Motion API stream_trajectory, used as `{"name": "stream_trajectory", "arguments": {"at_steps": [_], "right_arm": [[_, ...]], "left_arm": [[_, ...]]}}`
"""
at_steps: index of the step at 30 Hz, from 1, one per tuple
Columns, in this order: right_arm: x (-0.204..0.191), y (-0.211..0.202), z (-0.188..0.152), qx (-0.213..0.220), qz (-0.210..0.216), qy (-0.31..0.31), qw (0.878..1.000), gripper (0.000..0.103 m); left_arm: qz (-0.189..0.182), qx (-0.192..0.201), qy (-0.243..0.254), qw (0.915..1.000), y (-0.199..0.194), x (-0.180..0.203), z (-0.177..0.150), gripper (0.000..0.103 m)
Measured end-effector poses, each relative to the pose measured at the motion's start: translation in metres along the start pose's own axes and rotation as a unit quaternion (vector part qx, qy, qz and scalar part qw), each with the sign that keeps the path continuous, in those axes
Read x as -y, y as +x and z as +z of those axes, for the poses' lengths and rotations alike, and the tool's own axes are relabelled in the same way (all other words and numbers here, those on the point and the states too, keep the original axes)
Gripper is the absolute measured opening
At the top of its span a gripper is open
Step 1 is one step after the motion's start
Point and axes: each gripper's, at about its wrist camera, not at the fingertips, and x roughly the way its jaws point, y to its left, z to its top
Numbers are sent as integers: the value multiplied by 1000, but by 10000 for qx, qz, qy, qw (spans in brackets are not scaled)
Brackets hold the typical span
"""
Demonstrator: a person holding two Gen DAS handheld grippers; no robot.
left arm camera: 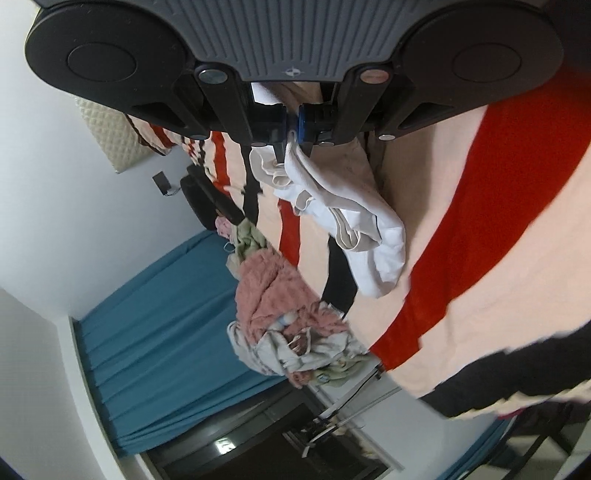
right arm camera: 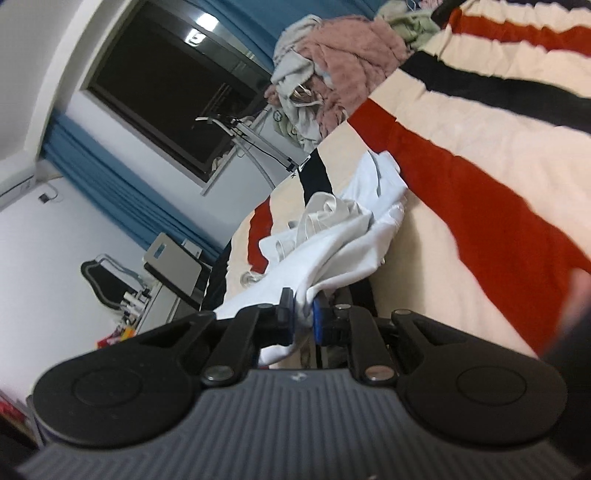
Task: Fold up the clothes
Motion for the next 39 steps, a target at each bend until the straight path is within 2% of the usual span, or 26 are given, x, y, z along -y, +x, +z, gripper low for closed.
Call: {"name": "stream_trajectory", "arguments": {"at_steps": [4,8,11,14,18,23,26,29,34,35,36,37,39], "right_arm": [[-2,-22,-11,183,-174,-162,9996,13],[-5,-5,4,285,-264,-35,9992,13],[-13,20,32,428,-249,4,9988,13],[-10,62,57,480,-389,-68,9981,13],[-4,119,90,545,-587,-173,9966,13],[2,190,130,626,-833,-304,9941,13],[33,207,133,491,-731,9,9961,13],[55,225,136,289,-863,220,9956,13],[60,240,138,36,-983,117,9951,16],[59,239,138,7,-979,74,9952,20],[59,238,139,-21,-976,30,9952,35],[59,237,139,-49,-973,-13,9952,56],[56,231,139,-19,-926,-134,9956,76]], "left_arm": [[39,-217,91,9997,-6,-5,-11,5],[82,-256,164,9995,15,6,14,6],[265,-322,124,9991,51,21,53,6],[501,-370,28,9981,101,30,97,7],[803,-445,-16,9958,172,21,137,7],[828,-450,363,9949,220,-4,145,7],[754,-424,414,9954,235,-21,146,7],[679,-547,417,9953,255,-33,153,7],[666,-834,531,9929,283,-49,162,12],[687,-901,576,9919,285,-51,163,12],[708,-969,621,9908,286,-54,163,14],[703,-1002,639,9904,285,-54,164,16],[679,-1052,664,9899,281,-54,168,22]]}}
